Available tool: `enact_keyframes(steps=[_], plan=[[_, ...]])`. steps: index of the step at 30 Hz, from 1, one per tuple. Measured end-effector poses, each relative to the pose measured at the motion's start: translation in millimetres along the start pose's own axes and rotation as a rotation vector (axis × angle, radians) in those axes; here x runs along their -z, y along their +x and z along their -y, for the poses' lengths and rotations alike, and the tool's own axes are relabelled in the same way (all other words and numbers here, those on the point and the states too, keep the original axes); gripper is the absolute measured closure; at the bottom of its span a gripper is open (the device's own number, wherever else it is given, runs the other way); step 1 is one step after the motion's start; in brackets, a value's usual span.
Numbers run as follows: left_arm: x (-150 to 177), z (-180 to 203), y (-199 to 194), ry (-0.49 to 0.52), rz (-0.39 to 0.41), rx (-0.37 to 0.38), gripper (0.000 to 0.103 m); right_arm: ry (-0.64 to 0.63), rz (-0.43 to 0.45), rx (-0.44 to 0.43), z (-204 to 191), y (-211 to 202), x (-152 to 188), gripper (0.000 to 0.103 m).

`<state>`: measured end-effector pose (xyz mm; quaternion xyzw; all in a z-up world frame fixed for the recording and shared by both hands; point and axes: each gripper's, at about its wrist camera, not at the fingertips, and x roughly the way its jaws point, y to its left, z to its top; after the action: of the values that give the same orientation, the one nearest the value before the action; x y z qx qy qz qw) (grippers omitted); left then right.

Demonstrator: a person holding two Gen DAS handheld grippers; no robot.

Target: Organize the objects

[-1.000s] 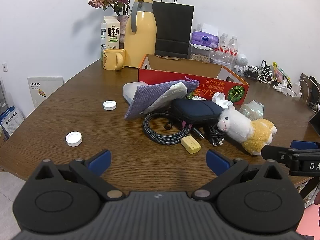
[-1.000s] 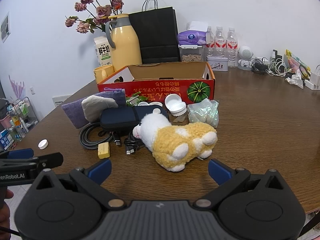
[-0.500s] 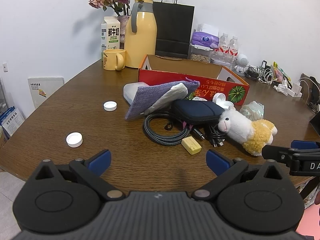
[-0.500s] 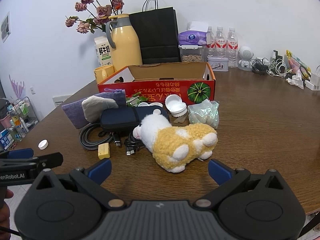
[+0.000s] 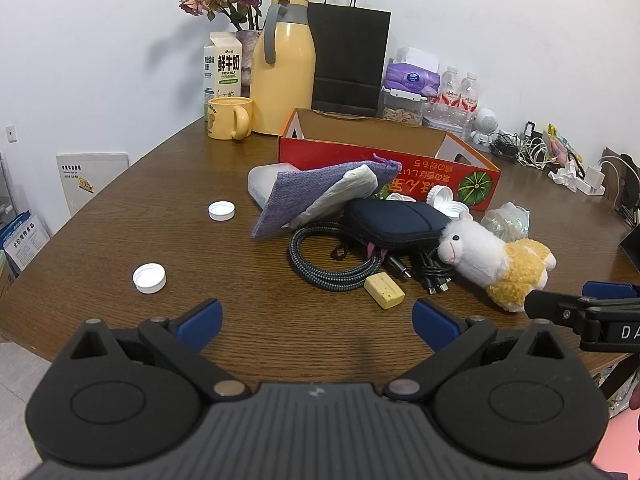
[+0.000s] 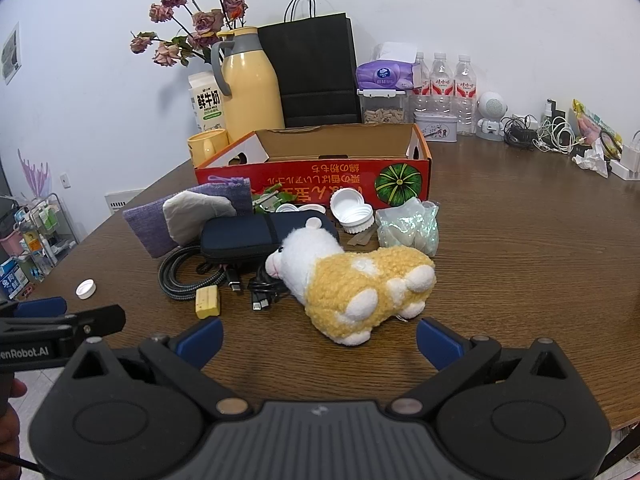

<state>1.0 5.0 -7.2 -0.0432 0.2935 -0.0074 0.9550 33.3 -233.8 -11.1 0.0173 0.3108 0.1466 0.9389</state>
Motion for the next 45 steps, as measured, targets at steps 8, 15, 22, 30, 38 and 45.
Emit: enact_keyframes(steps=[8, 15, 22, 30, 38, 45], plan=[[-0.5, -1.8, 1.5, -0.003, -0.002, -0.002, 0.0, 0.0, -0.003, -0.002, -0.2, 2.3, -0.6, 0.0], [-0.6, -2.5, 1.6, -0.004, -0.002, -0.002, 0.0, 0.0, -0.003, -0.002, -0.2, 1.9, -0.4, 0.0], [0.3, -6.5, 4.5, -0.012, -0.009, -0.007, 0.0, -0.004, -0.009, -0.006, -0.7, 5.5, 1.8, 0.0], [-1.4, -18.5, 10.7, -0.051, -0.025, -0.023, 0.0, -0.008, 0.013, -0.03, 9.4, 8.2, 3.1, 0.0], [-7.5, -48.4, 16.3, -0.085, -0.01, -0.125, 0.0, -0.039, 0.041, -0.088, 32.5, 25.0, -0.6, 0.0], [-16.4, -82.7, 32.1, -0.116, -0.032, -0.238, 0.0, -0.163, 0.044, -0.113, 51.5, 49.8, -14.7, 0.0]])
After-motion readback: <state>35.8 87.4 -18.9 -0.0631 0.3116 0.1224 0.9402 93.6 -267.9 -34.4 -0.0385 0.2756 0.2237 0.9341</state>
